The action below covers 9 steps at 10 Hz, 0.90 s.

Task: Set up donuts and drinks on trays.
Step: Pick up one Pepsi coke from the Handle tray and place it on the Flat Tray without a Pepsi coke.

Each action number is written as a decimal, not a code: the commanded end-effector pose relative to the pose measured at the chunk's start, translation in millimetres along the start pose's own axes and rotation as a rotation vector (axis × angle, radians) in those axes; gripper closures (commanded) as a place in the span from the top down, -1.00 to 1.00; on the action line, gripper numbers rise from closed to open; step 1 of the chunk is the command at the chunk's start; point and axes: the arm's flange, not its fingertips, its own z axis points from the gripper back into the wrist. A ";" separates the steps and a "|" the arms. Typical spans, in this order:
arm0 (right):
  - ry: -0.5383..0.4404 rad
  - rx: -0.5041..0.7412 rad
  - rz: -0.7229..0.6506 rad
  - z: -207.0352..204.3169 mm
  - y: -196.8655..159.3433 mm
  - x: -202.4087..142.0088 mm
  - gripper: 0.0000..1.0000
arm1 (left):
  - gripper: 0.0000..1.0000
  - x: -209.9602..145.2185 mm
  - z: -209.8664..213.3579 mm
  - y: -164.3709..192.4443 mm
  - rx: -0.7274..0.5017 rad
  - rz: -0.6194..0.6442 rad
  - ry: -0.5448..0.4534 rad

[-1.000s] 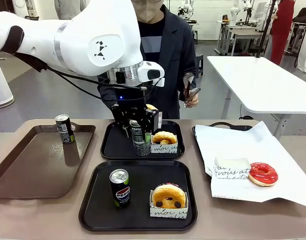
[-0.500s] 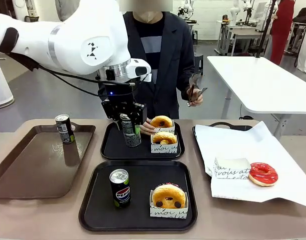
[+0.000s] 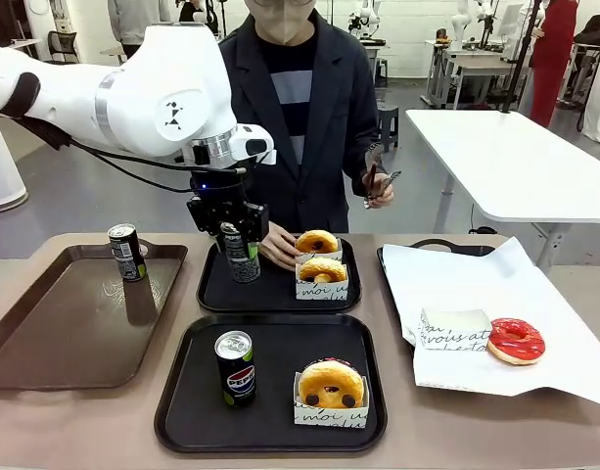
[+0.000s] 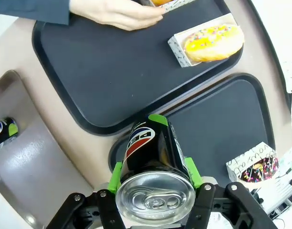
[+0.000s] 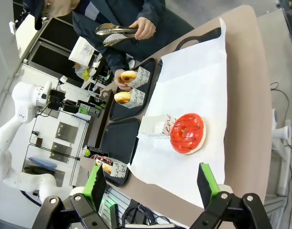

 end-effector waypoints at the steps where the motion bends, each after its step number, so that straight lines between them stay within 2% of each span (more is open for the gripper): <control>1: -0.029 0.024 0.016 -1.5 -1.7 2.0 1.00 | 0.17 -47.7 50.1 9.7 0.005 -0.042 0.029; 3: -0.029 0.024 0.016 -1.5 -1.7 2.0 1.00 | 0.17 -126.6 105.1 53.7 0.061 -0.156 0.059; 4: -0.029 0.024 0.016 -1.5 -1.7 2.0 1.00 | 0.17 -154.2 112.8 76.3 0.079 -0.162 0.076; 6: -0.029 0.024 0.016 -1.5 -1.7 2.0 1.00 | 0.17 -176.4 111.9 103.8 0.005 -0.117 0.081; 7: -0.029 0.024 0.016 -1.5 -1.7 2.0 1.00 | 0.17 -176.2 116.5 109.6 -0.031 -0.060 0.045; 8: -0.029 0.024 0.016 -1.5 -1.7 2.0 1.00 | 0.17 -178.8 122.1 94.4 0.035 -0.135 0.101; 9: -0.029 0.024 0.016 -1.5 -1.7 2.0 1.00 | 0.17 -178.8 122.1 94.4 0.035 -0.135 0.101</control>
